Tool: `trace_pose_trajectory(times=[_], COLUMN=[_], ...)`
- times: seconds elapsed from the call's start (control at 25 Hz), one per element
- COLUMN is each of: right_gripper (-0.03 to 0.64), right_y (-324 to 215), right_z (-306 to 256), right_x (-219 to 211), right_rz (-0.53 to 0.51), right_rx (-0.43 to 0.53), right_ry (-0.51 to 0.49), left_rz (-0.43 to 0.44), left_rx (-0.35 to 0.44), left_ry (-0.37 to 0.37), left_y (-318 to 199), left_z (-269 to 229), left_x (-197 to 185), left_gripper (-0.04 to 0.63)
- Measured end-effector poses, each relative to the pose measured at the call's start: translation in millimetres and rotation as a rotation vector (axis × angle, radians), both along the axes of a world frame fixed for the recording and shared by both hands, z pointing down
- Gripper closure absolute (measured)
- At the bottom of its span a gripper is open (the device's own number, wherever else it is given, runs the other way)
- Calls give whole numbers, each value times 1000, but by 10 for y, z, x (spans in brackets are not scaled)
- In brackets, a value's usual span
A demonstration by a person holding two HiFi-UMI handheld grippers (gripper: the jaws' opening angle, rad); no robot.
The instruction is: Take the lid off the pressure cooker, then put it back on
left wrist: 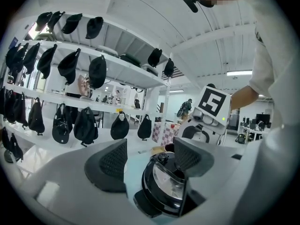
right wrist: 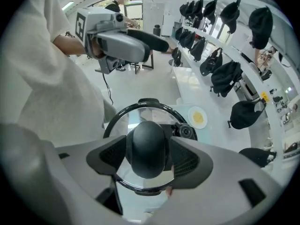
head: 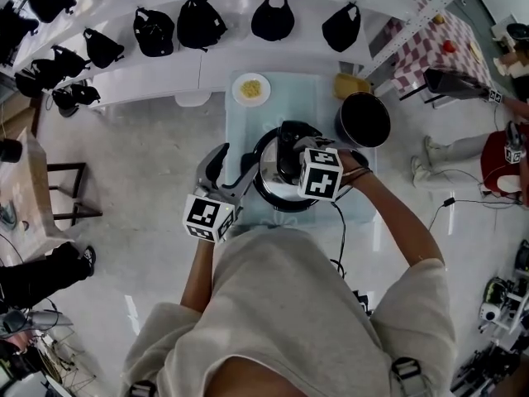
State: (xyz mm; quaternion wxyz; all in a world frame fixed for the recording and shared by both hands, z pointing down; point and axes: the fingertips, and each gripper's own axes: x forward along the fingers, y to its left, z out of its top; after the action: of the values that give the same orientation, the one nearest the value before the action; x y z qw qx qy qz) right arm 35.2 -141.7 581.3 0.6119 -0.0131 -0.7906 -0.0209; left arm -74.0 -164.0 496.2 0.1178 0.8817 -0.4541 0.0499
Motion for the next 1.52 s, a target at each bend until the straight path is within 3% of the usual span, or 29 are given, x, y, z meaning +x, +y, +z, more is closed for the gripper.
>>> trace_pose_trajectory(times=[0.24,0.44,0.76,0.88,1.04,1.12,1.52], right_gripper=[327,341,424,497,613,615,615], right_y=[-44,-280,-675,-688,-572,-489,-407], right_z=[-166,-440,-877,-1065,-1069,-1021,-916], right_x=[53,185,886,1169,1468,1544,1536], right_rz=[132,401,904,1033,1138,1179,1186], right_rx=[5,49,271,401,523,524,539], right_ry=[-114,-368,-763,-904,-913,-928,-897], left_rz=[21,24,13,13,-1,-23,-62], left_rx=[3,7,21,20,30,31,34], left_ry=[-13,-36,-77,-100,-114,-111,-115], left_y=[-14,-65,-192,-241,-290,-310,-302], left_z=[-12,-51,-113,-117,-152,-151,-92], left_x=[66,55,1,-28,-78,-125,-216], left_gripper=[299,299,303,373,527,576,588])
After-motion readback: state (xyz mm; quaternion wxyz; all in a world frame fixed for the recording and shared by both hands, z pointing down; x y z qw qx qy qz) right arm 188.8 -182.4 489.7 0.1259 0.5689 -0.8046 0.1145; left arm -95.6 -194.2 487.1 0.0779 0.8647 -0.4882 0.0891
